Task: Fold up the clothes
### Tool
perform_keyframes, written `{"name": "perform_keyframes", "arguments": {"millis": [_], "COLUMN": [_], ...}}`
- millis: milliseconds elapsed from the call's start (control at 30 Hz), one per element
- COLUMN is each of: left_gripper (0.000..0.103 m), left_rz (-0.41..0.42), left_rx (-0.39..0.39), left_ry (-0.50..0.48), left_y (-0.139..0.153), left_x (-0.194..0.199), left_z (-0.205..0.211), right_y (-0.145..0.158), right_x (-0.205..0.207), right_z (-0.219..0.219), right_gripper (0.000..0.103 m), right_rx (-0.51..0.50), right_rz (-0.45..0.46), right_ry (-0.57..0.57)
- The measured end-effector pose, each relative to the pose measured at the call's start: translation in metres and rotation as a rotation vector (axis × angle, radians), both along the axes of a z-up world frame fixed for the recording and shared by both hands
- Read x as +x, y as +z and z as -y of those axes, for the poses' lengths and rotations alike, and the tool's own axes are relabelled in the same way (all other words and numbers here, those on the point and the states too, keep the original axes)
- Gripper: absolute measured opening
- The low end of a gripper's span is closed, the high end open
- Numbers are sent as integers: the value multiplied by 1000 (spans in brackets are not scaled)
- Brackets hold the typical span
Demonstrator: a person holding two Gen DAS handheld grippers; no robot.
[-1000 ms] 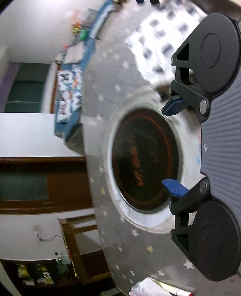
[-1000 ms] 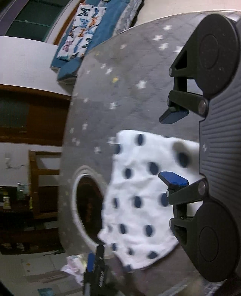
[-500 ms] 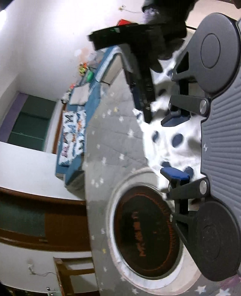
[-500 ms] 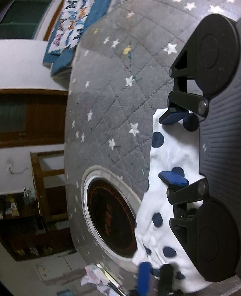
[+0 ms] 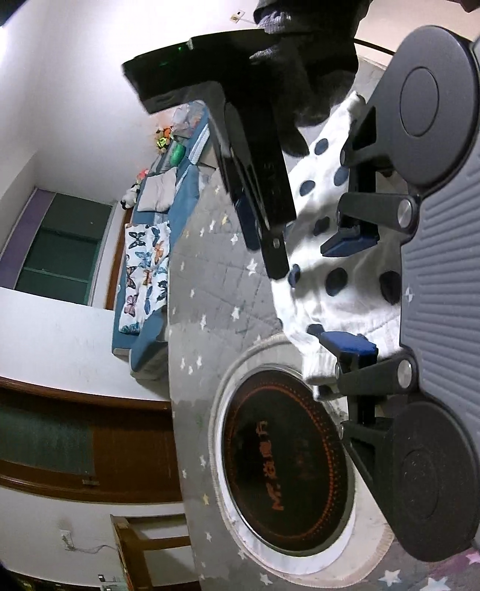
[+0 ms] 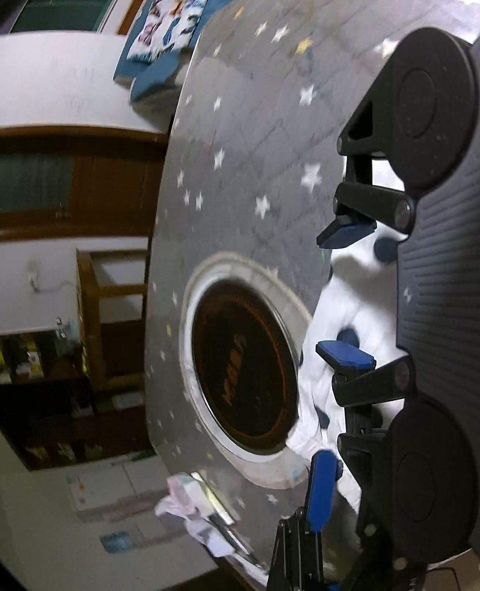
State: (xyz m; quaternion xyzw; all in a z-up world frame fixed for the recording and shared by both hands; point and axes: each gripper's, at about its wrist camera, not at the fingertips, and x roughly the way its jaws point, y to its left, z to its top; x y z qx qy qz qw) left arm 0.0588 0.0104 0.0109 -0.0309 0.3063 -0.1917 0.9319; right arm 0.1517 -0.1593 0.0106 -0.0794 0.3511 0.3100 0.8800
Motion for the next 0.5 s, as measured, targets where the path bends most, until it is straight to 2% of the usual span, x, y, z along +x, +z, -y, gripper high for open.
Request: {"name": "perform_keyframes", "arguments": {"millis": [300, 500], "left_gripper": [45, 45], "left_rz": [3, 34], "left_rx": [4, 3], "left_ry": [-5, -11], "left_y": [-5, 2], "left_x": [0, -7], "left_z": [-6, -8], "right_y": [-6, 10], "right_x": [-1, -39], "right_z": [-15, 8], "right_gripper": [57, 57], "right_rx": [-9, -38], "right_rz": [-1, 32], "right_ry": [16, 36]}}
